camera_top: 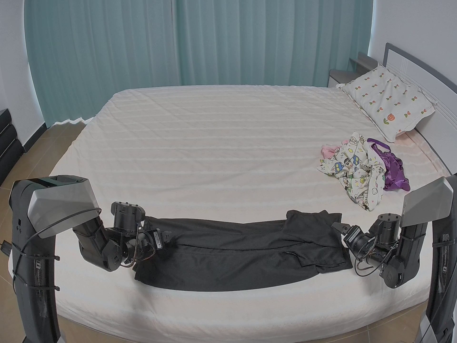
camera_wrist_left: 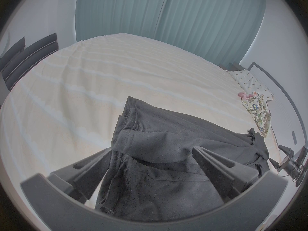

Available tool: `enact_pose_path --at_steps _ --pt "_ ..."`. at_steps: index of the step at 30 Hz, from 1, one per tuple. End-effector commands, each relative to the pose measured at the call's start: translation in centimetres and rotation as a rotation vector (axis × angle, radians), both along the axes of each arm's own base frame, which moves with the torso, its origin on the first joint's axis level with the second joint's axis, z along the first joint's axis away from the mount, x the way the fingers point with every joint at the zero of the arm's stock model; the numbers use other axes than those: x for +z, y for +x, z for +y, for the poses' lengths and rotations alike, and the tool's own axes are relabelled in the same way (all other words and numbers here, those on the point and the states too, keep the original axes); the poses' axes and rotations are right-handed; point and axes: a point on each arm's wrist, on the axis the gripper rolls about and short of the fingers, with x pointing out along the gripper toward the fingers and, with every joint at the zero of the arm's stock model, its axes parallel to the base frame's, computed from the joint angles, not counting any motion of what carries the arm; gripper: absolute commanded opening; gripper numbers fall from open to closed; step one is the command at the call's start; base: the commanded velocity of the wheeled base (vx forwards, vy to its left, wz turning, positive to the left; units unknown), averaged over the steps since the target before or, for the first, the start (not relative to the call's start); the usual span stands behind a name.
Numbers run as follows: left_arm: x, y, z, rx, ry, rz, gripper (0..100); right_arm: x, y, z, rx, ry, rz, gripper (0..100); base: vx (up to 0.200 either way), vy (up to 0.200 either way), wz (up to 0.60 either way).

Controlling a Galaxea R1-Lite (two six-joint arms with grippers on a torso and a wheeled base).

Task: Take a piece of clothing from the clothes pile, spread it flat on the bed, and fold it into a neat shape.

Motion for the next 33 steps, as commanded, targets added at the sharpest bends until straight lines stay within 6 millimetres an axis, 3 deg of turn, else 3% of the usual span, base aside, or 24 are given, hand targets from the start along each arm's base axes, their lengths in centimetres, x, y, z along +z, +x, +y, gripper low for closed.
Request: enact_pose_path --at_steps 1,12,33 --pt "0.4 0.0 -0.1 0.0 -0.002 -0.012 100 0.0 0.0 0.0 0.001 0.002 -0.01 100 0.0 0.0 0.0" --pt "-1.7 0.2 0.1 0.005 0.007 0.036 100 0.2 0.0 0.1 0.004 0.002 -0.014 100 0.0 0.0 0.0" --pt "-2.1 1.6 -0.5 -0.007 -0.005 0.036 100 0.1 0.1 0.3 0.011 0.003 -0.013 100 0.0 0.0 0.0"
